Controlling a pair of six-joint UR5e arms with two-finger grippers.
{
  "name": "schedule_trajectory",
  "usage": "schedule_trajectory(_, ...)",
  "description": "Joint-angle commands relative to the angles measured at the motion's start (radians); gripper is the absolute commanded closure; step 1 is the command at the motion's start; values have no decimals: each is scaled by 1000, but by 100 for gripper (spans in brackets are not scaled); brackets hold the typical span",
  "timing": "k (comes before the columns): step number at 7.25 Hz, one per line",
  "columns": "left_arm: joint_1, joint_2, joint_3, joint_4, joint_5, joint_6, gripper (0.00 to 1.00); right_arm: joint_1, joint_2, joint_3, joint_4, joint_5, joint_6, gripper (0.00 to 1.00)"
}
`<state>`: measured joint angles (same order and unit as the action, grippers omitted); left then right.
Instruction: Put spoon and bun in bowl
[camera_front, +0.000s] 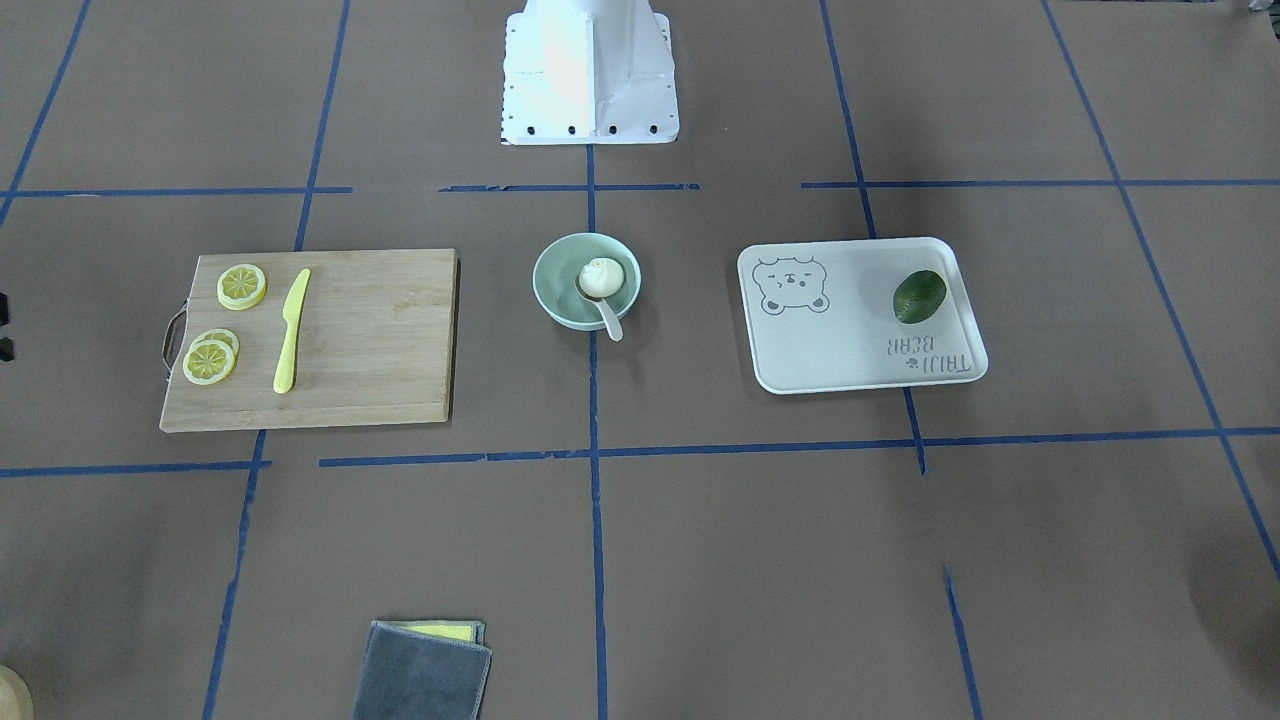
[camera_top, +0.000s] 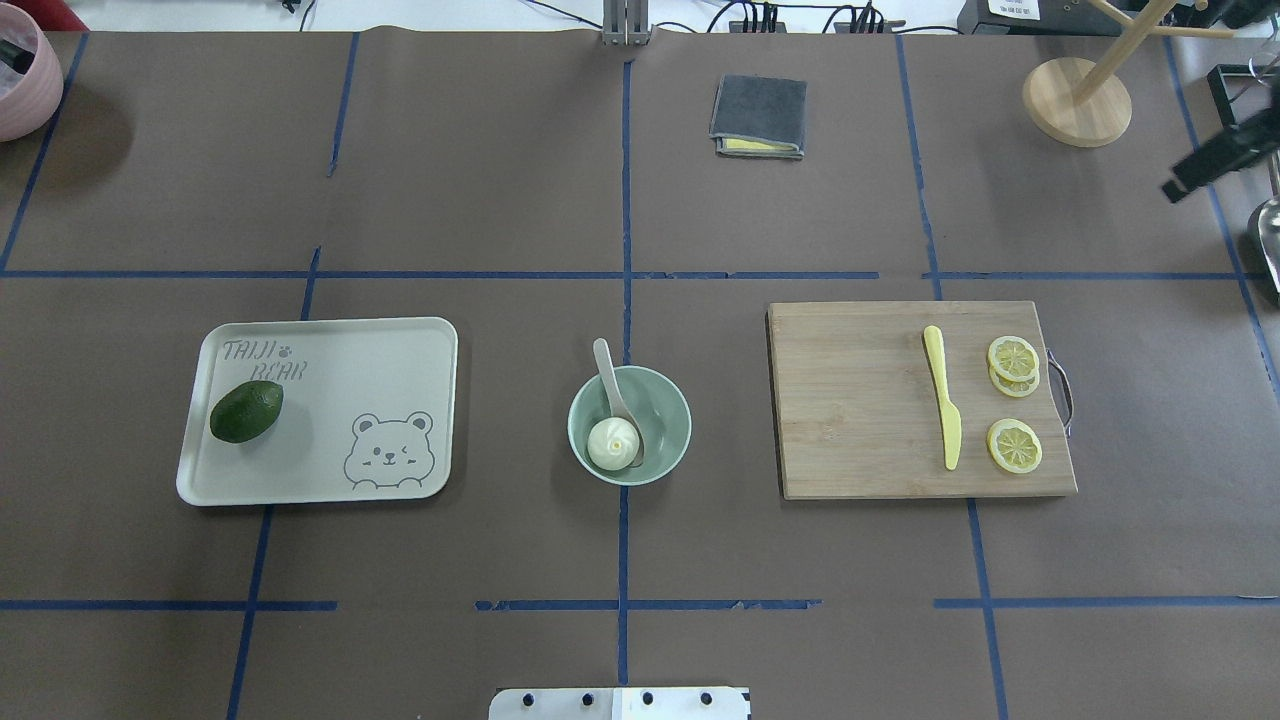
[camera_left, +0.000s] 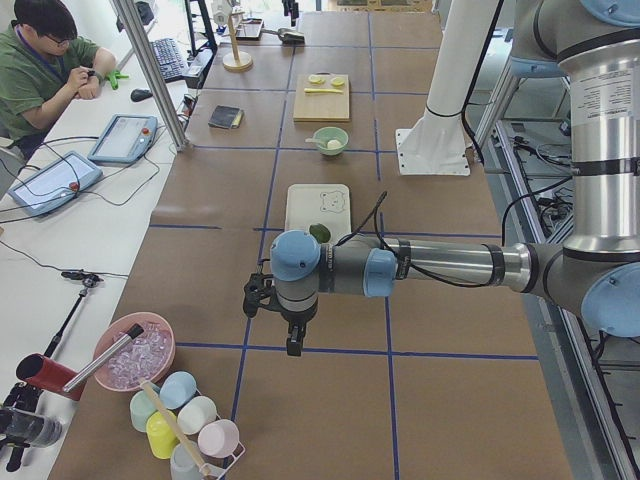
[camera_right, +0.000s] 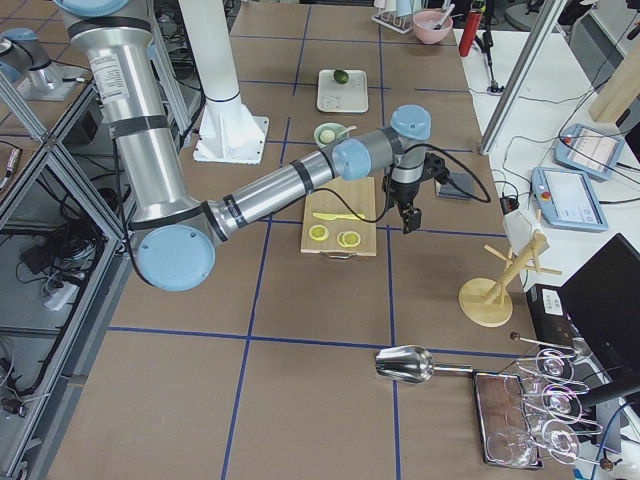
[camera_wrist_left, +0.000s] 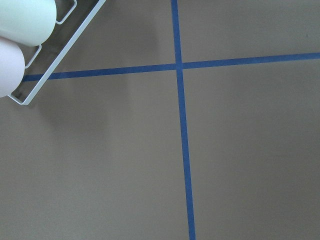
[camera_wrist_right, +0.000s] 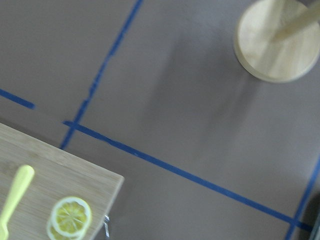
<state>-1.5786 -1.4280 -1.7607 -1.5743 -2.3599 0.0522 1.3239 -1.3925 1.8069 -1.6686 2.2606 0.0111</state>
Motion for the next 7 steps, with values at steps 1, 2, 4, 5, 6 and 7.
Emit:
schedule_trajectory(1,-1,1,-3,0,1,0,0,125,-227,-9,32,25,-60,0)
schedule_trajectory(2,0,0,-3,0,1,0,0,176,-287,-11,33,22,-60,0)
schedule_trajectory(4,0,0,-3,-7,-1,1,0,207,-309,-6,33,34,-57,0)
schedule_trajectory(5,0,0,-6,-12,-1,3,0,206,-309,-6,33,31,-59,0)
schedule_trajectory(6,2,0,-6,-10,-1,1,0,206,-309,-6,33,34,-57,0)
schedule_trajectory(7,2,0,-6,-7,-2,1,0,207,-310,-7,33,37,-57,0)
